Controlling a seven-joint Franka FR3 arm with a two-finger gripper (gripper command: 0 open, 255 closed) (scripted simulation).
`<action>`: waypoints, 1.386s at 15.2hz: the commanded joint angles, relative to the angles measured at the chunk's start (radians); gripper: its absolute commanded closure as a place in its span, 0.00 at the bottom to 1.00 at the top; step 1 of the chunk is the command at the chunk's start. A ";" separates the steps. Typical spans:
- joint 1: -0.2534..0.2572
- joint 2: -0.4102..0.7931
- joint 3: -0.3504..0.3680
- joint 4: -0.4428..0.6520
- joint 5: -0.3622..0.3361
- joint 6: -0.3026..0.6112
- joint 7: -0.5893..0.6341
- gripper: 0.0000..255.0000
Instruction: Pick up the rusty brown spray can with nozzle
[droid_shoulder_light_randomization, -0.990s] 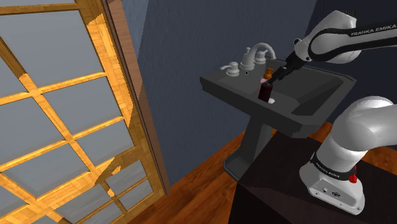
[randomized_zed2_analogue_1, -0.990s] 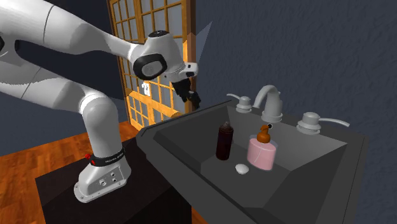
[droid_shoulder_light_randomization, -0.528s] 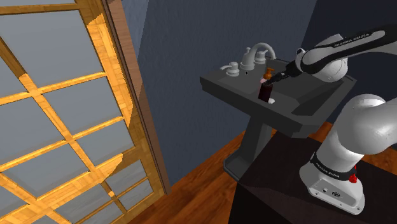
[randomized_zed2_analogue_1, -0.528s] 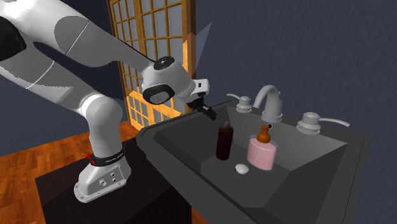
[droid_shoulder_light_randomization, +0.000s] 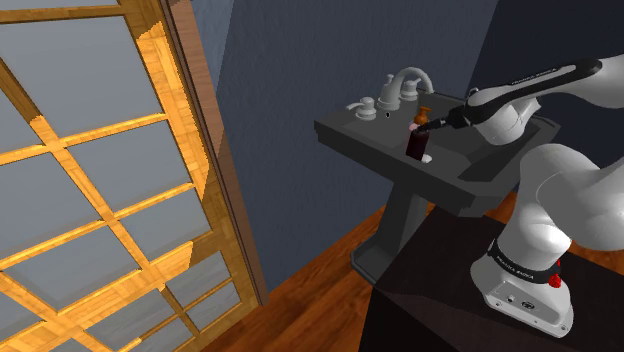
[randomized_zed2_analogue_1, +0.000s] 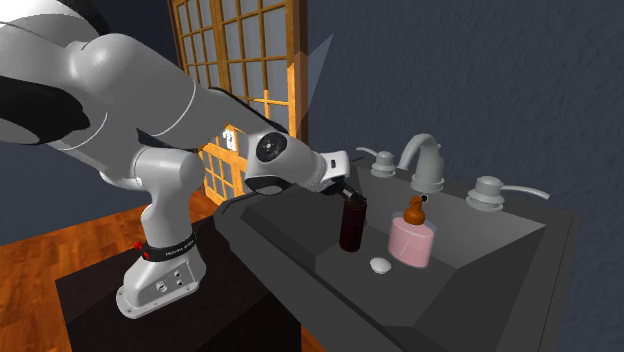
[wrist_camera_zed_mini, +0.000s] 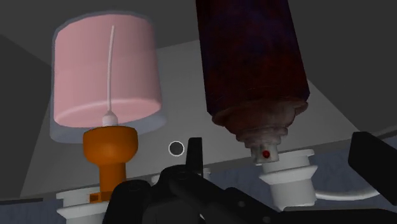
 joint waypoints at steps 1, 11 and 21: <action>0.044 -0.013 -0.058 -0.002 -0.007 0.036 -0.024 0.00; 0.134 -0.040 -0.172 0.002 -0.020 0.097 -0.070 1.00; 0.055 -0.016 -0.072 -0.002 -0.009 0.044 -0.028 1.00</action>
